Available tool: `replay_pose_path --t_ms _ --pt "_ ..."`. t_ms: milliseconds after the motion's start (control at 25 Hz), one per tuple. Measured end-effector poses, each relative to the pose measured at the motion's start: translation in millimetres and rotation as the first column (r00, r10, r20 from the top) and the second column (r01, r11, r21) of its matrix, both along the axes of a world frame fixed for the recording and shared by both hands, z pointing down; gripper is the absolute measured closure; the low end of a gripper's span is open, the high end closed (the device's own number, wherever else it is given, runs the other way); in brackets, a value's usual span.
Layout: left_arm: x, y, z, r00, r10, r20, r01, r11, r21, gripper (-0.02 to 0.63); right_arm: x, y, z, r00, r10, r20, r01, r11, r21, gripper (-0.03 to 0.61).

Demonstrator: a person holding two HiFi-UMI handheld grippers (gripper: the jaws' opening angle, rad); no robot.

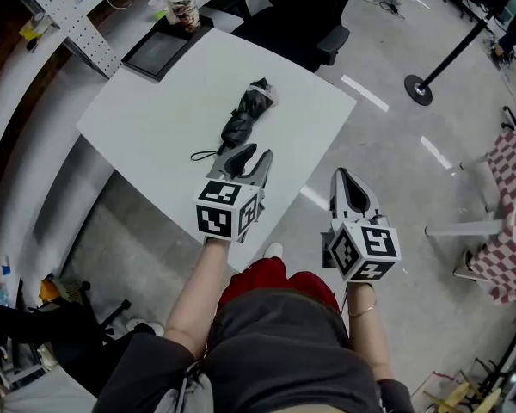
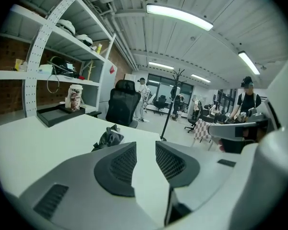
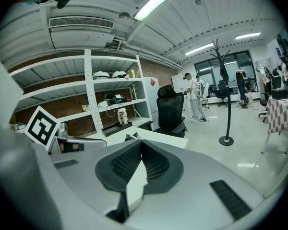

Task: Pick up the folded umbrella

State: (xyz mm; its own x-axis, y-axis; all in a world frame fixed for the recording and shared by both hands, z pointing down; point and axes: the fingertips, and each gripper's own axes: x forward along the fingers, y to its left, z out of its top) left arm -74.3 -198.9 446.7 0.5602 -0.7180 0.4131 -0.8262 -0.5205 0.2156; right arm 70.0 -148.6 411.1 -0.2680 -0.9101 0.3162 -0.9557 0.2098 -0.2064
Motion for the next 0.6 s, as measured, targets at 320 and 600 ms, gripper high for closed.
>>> replay_pose_path --t_ms 320,600 --pt "-16.7 -17.0 7.6 0.999 -0.018 0.042 0.019 1.0 -0.017 0.46 -22.7 -18.1 6.3 0.998 -0.056 -0.009 0.056 0.998 -0.011 0.56" --pt "-33.0 -40.8 15.1 0.992 -0.043 0.12 0.047 0.998 -0.035 0.423 -28.3 -43.3 3.2 0.996 -0.091 -0.018 0.091 0.996 -0.006 0.56"
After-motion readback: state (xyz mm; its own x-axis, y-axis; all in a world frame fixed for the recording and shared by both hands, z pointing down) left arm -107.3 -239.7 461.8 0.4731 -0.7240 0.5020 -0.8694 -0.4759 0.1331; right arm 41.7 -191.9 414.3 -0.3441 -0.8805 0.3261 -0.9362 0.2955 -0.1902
